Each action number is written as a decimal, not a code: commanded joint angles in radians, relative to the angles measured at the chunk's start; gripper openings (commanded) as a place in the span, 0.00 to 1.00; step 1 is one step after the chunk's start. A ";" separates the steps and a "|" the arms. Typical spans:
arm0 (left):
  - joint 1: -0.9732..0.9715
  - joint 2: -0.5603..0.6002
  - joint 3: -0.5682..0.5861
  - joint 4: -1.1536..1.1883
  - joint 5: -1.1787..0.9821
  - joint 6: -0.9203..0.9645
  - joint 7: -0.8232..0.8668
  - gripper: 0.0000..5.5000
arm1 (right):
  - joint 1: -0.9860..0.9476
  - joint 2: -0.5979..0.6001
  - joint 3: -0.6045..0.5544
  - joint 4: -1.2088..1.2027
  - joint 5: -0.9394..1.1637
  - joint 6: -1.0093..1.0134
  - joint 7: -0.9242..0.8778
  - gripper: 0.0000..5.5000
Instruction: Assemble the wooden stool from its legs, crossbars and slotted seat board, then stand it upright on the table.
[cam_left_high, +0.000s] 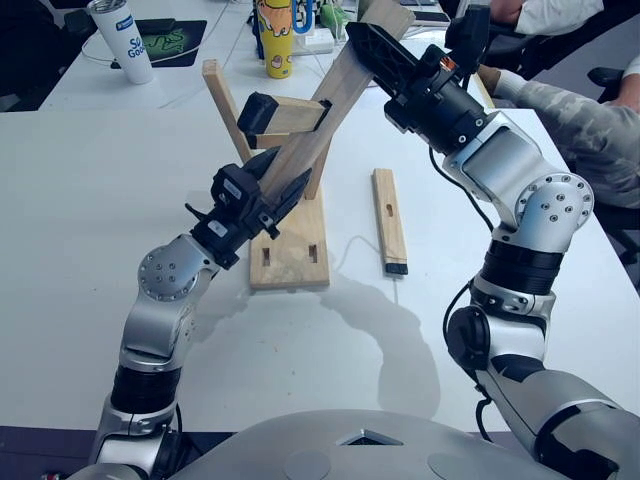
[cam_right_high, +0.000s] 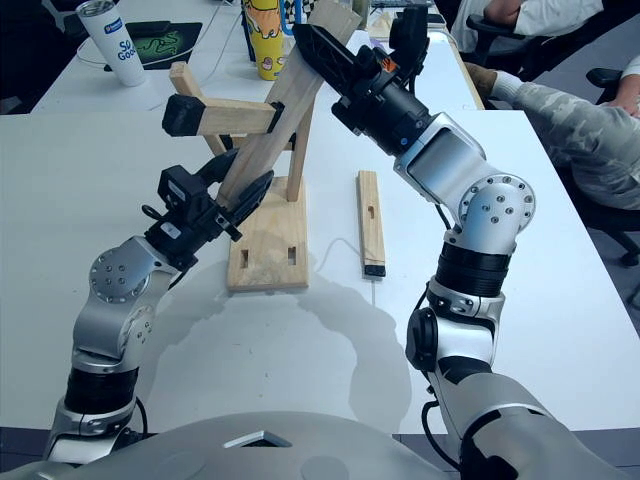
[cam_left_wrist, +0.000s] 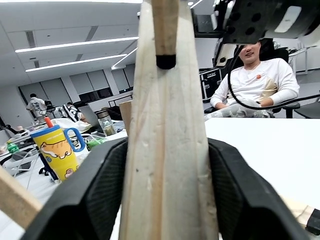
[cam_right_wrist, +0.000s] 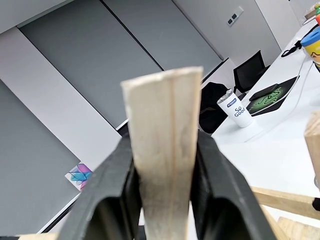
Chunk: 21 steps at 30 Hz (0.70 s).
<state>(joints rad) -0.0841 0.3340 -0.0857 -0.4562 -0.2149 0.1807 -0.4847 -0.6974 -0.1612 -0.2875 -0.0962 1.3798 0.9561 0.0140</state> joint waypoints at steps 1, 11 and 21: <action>0.036 -0.011 0.048 0.007 -0.016 0.018 0.037 0.57 | 0.015 -0.018 0.000 -0.005 -0.036 -0.029 0.002 0.19; 0.281 0.128 0.200 -0.012 -0.144 0.122 -0.092 0.84 | 0.069 -0.045 -0.038 -0.002 -0.140 -0.088 -0.043 0.19; 0.342 0.226 0.095 0.103 -0.057 0.156 -0.187 0.91 | 0.062 -0.040 -0.034 0.007 -0.148 -0.090 -0.045 0.19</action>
<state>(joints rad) 0.2595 0.5465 0.0495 -0.3752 -0.3089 0.3365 -0.6647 -0.6283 -0.2018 -0.3168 -0.0871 1.2332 0.8725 -0.0286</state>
